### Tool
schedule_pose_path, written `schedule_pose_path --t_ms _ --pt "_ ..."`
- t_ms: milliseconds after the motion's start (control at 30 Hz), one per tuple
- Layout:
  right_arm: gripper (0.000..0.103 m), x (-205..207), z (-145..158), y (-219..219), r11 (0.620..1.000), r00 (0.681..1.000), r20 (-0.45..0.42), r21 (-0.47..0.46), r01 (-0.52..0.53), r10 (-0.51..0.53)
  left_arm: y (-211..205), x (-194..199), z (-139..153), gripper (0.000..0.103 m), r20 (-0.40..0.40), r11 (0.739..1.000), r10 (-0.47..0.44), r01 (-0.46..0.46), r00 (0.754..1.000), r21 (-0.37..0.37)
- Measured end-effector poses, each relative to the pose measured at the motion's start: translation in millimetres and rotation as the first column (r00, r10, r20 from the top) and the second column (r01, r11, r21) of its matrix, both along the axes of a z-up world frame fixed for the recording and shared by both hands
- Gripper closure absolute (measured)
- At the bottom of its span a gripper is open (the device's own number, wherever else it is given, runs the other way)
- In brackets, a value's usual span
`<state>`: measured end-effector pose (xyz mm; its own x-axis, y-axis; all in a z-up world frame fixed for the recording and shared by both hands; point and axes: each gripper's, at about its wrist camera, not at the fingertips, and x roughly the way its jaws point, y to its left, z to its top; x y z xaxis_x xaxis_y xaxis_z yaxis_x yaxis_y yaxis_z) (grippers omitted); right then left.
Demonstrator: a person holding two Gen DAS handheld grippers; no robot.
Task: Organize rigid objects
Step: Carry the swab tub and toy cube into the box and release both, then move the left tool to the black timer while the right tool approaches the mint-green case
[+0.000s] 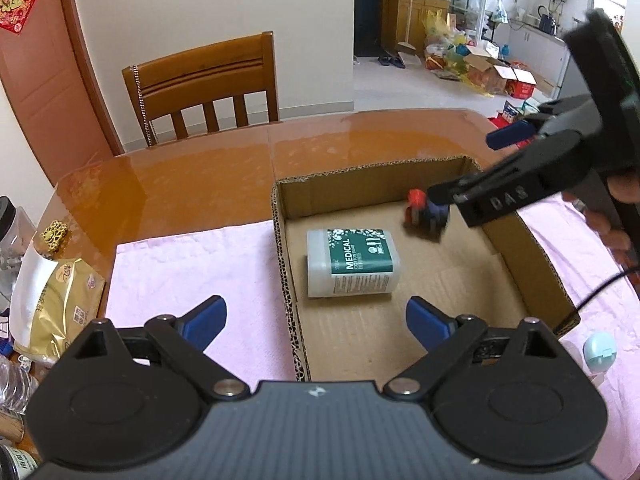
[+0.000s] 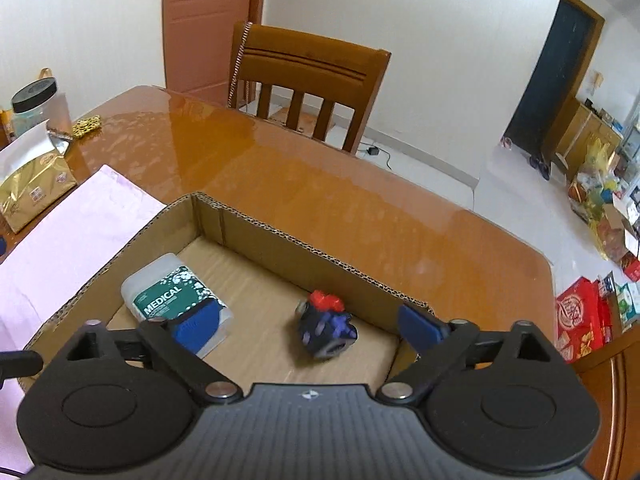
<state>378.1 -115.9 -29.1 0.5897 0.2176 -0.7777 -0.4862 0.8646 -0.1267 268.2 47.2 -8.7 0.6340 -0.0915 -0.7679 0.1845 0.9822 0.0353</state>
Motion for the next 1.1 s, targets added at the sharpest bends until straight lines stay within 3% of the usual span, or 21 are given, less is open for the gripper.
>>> schedule_pose_path --t_ms 267,500,700,900,1100 --pt "0.000 -36 6 -6 1.000 1.000 0.001 0.004 -0.001 0.001 1 -13 0 0.004 0.011 1.000 0.003 -0.003 1.000 -0.005" --pt "0.000 -79 2 -21 1.000 1.000 -0.010 0.014 0.028 -0.028 3 -38 -1 0.002 0.070 0.999 0.044 -0.042 0.997 -0.032" --pt "0.000 -125 -5 -41 0.997 0.997 -0.017 0.017 0.075 -0.074 0 -59 -7 0.002 0.056 0.997 0.060 -0.057 0.997 -0.043" --pt "0.000 -161 -8 -75 0.983 0.984 -0.029 0.041 0.176 -0.175 -9 -85 -18 0.002 0.026 0.999 0.047 -0.046 0.999 -0.025" --pt "0.000 -178 -22 -122 0.946 0.946 -0.049 0.033 0.322 -0.320 -18 -111 -37 0.002 -0.034 0.998 0.031 -0.033 0.999 -0.049"
